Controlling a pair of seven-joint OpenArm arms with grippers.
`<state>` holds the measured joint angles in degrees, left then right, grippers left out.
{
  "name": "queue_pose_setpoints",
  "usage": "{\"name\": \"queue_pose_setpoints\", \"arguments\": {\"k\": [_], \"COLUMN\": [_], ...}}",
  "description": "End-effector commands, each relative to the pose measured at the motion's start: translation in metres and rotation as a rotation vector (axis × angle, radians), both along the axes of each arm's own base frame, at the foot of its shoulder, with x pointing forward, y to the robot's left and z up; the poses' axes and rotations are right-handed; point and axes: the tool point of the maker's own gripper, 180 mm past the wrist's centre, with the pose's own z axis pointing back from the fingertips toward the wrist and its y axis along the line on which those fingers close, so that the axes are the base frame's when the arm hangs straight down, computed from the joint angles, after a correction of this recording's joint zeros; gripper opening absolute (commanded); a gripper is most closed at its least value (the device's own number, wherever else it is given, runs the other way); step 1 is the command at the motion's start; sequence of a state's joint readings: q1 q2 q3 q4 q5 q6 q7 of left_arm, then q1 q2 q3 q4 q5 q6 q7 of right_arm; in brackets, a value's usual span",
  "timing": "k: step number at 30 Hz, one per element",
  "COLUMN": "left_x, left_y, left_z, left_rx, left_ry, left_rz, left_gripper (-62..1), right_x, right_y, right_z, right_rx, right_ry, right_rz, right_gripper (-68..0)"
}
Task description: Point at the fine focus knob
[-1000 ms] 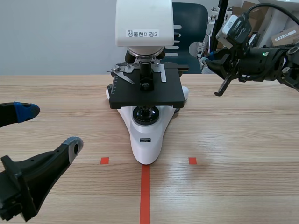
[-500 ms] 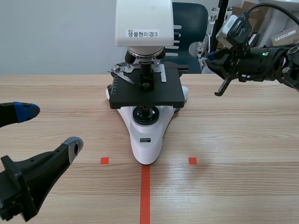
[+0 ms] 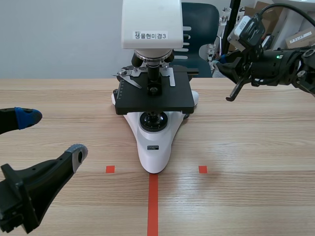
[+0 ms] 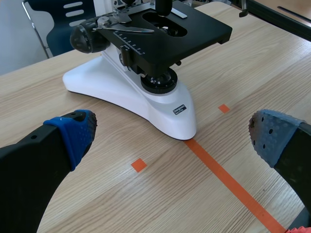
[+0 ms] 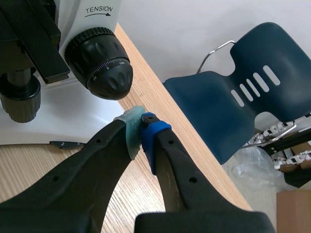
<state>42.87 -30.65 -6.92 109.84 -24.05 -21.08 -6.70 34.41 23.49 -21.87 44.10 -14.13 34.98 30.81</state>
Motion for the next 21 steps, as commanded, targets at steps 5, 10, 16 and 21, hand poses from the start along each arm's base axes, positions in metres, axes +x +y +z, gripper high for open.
{"name": "queue_pose_setpoints", "arguments": {"k": [5,10,16,21], "left_x": [0.001,0.001,0.001,0.001], "left_y": [-0.001,-0.001,-0.001,-0.001], "left_z": [0.006,0.006,0.006,0.006], "left_rx": [-0.015,-0.015,-0.015,-0.015], "left_ry": [-0.019,-0.019,-0.019,-0.019], "left_rz": [0.000,0.000,0.000,0.000], "left_gripper": [1.4,1.4,1.4,1.4], "right_x": [0.009,0.009,0.007,0.000], "right_y": [-0.001,-0.001,-0.011,-0.051], "right_z": [0.026,0.026,0.021,0.032], "right_rx": [0.010,0.010,0.003,0.146], "right_ry": [-0.063,-0.063,-0.050,-0.035], "right_rz": [0.001,0.001,-0.015,-0.106], "right_gripper": [-66.8,-66.8,-62.9,-38.4]}}
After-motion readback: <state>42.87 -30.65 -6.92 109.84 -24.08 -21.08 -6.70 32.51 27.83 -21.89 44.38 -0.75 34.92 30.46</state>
